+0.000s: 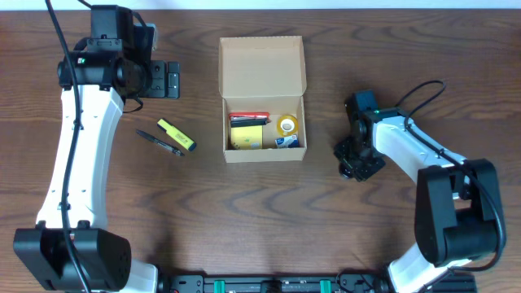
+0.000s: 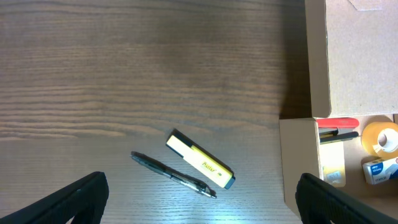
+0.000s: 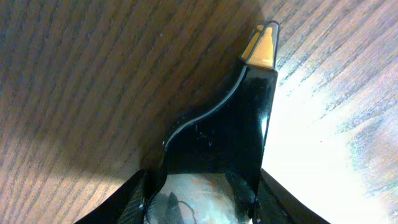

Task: Pack container
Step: 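Lower the right gripper onto the black tape dispenser and close on it, then carry the dispenser with the right gripper and lower it into the box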

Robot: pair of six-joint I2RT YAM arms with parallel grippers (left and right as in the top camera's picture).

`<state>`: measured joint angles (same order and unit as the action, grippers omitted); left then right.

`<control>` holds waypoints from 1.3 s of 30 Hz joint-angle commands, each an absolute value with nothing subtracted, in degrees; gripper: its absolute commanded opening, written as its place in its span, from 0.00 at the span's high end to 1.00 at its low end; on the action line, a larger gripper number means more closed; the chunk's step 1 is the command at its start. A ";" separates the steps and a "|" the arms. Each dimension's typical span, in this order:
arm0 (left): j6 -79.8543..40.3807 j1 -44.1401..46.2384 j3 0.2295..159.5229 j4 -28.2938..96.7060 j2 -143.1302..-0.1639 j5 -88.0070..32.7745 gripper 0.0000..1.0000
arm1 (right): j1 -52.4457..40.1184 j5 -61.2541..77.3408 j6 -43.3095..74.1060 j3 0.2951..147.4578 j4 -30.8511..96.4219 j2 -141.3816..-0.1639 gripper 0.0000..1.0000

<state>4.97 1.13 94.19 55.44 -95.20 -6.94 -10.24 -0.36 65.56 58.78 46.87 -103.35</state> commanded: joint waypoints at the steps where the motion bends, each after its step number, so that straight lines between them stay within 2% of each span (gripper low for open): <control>1: 5.85 0.78 94.59 55.40 -95.39 -7.07 0.03 | -10.04 -1.72 65.93 58.28 46.89 -103.26 0.72; 4: 5.85 0.78 94.59 55.37 -95.39 -7.09 0.03 | -10.02 -1.69 65.47 58.33 46.92 -103.22 0.96; 5: 5.85 0.78 94.59 55.37 -95.39 -7.09 0.03 | -10.02 -1.69 65.30 58.43 46.96 -103.15 0.99; 9: 5.85 0.78 94.59 55.02 -95.39 -7.07 0.03 | -9.96 -1.43 63.48 60.03 47.37 -101.97 0.99; 12: 5.85 0.78 94.59 54.78 -95.39 -7.07 0.03 | -9.74 -1.08 56.84 63.37 47.33 -100.25 0.99; 20: 5.80 0.78 94.59 53.47 -95.39 -7.05 0.02 | -10.41 -0.75 27.66 79.64 46.89 -95.35 0.99; 24: 5.80 0.75 94.59 52.93 -95.39 -7.05 0.02 | -13.30 9.65 11.70 86.37 44.99 -95.11 0.99; 28: 5.80 0.75 94.59 52.14 -95.39 -7.05 0.02 | -17.34 16.43 2.07 86.87 41.95 -95.68 0.99; 33: 5.82 0.75 94.59 51.09 -95.39 -7.01 0.03 | -22.44 26.50 -18.57 86.85 42.02 -98.39 0.99; 37: 5.85 0.75 94.59 50.61 -95.39 -6.90 0.03 | -25.54 25.17 -36.23 86.85 42.26 -101.12 0.99; 39: 5.82 0.75 94.59 50.65 -95.39 -6.90 0.03 | -25.85 24.86 -41.01 86.85 42.17 -102.26 0.99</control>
